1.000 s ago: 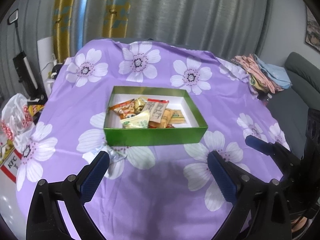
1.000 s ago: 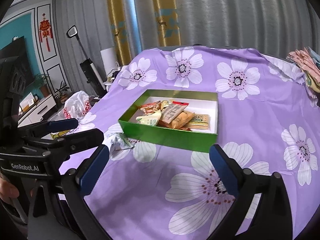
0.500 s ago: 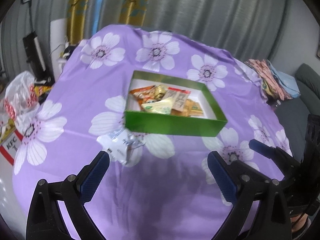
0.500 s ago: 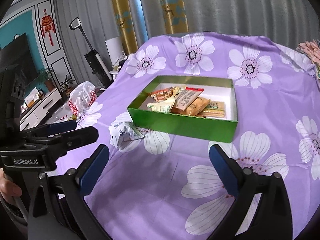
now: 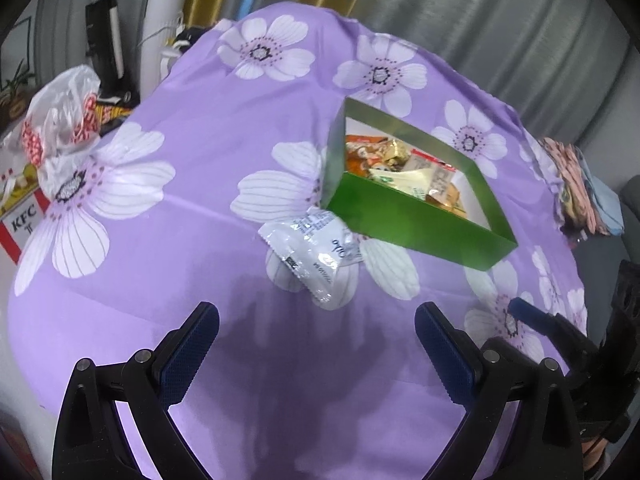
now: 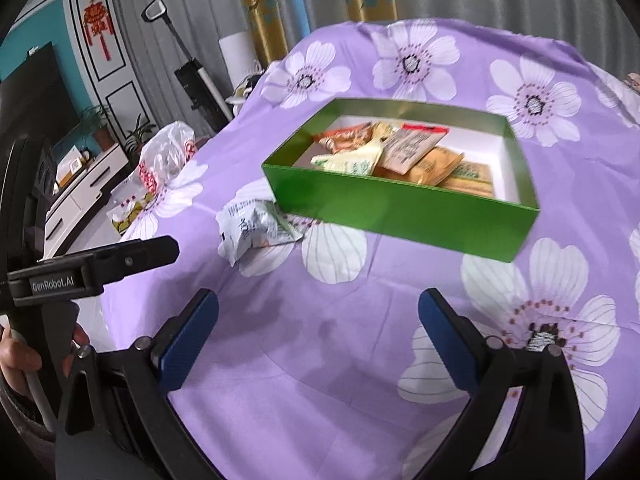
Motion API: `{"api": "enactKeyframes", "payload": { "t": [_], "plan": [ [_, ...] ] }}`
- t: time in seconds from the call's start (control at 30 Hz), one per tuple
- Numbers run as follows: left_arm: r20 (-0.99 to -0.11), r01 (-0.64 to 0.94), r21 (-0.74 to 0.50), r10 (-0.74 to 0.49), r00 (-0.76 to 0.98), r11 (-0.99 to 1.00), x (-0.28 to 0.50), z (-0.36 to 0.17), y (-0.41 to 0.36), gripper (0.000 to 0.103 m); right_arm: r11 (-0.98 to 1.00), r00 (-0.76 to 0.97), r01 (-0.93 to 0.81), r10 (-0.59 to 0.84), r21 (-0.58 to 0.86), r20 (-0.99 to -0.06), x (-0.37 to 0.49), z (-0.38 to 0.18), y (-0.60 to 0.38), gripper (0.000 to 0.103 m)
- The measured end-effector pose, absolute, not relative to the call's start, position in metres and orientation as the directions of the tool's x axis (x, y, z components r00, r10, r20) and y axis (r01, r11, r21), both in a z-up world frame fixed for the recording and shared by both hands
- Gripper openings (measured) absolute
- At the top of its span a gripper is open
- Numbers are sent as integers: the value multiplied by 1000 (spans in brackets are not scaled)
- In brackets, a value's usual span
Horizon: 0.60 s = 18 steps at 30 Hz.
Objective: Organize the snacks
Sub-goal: 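Withdraw the right tool and move toward the white printed bag, then close the right tool on the white printed bag and lift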
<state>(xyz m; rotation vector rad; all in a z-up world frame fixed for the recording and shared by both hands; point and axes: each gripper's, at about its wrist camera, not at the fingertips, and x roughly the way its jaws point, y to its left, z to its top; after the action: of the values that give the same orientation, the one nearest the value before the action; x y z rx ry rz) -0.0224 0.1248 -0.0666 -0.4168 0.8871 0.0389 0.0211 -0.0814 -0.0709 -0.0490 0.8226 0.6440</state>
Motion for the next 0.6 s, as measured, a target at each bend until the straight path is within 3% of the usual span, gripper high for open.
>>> {"api": "enactKeyframes", "payload": {
  "t": [0.6],
  "plan": [
    [-754, -242, -446, -216, 621, 862, 20, -91, 153, 98, 710, 400, -679, 572, 187, -716, 75, -104, -23, 96]
  ]
}}
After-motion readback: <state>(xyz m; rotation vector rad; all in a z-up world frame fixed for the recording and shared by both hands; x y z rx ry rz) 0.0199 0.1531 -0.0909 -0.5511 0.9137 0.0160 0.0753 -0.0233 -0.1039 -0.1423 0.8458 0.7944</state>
